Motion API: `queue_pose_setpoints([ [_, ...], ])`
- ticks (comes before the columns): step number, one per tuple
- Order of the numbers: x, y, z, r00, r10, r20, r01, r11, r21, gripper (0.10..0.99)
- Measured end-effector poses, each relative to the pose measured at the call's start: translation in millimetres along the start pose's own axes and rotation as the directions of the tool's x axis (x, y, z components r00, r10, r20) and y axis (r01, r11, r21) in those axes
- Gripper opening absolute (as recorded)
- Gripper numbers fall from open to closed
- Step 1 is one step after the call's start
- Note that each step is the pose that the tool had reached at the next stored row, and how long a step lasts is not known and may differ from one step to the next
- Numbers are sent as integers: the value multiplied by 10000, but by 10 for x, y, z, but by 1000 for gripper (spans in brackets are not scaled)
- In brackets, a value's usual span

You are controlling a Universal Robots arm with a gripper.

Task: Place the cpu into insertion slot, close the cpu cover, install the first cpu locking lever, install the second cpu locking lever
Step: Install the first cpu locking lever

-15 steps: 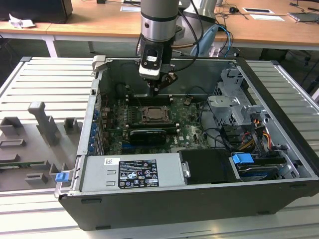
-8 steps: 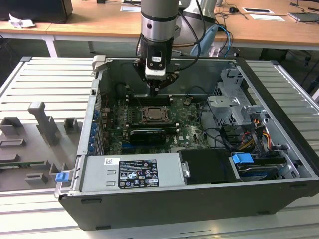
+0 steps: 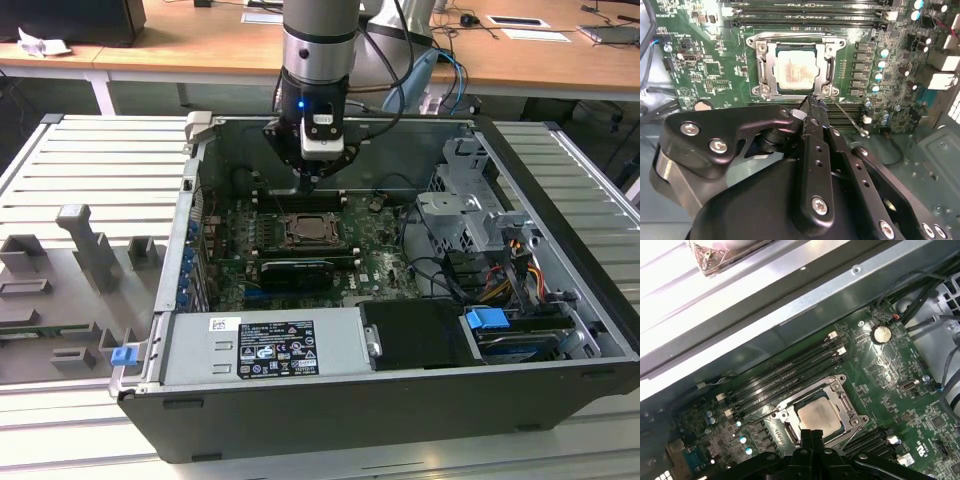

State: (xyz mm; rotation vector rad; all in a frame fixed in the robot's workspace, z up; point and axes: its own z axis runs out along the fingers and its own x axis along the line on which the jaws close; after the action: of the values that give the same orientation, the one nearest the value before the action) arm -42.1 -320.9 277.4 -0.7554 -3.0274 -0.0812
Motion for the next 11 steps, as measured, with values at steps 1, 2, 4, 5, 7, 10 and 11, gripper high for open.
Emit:
queue_pose_setpoints([
  [1, 0, 0, 0, 9998, -201, -9, 201, 9998, 7, 106],
  [2, 0, 0, 0, 9994, -343, -16, 343, 9994, 11, 106],
  [4, 0, 0, 0, 9985, -552, -25, 552, 9985, 18, 106],
  [5, 0, 0, 0, 9976, -695, -32, 695, 9976, 23, 106],
  [7, 0, 0, 0, 9957, -922, -43, 922, 9957, 29, 106],
  [10, 0, 0, 0, 9918, -1280, -61, 1280, 9918, 39, 106],
  [11, 0, 0, 0, 9907, -1362, -65, 1362, 9907, 41, 106],
])
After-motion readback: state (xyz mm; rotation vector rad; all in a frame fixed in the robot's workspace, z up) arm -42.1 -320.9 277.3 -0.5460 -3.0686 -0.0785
